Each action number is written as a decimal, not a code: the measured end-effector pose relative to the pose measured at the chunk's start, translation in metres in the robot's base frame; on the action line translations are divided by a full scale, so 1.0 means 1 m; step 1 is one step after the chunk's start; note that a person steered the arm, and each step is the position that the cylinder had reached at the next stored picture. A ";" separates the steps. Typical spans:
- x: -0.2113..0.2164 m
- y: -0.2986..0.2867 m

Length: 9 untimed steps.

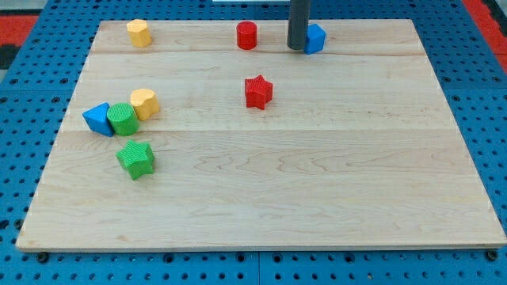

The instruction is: Place arm right to the red star

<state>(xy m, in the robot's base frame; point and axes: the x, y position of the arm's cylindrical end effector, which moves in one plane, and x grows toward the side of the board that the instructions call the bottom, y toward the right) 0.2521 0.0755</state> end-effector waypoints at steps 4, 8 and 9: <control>0.019 0.029; 0.138 0.020; 0.137 0.020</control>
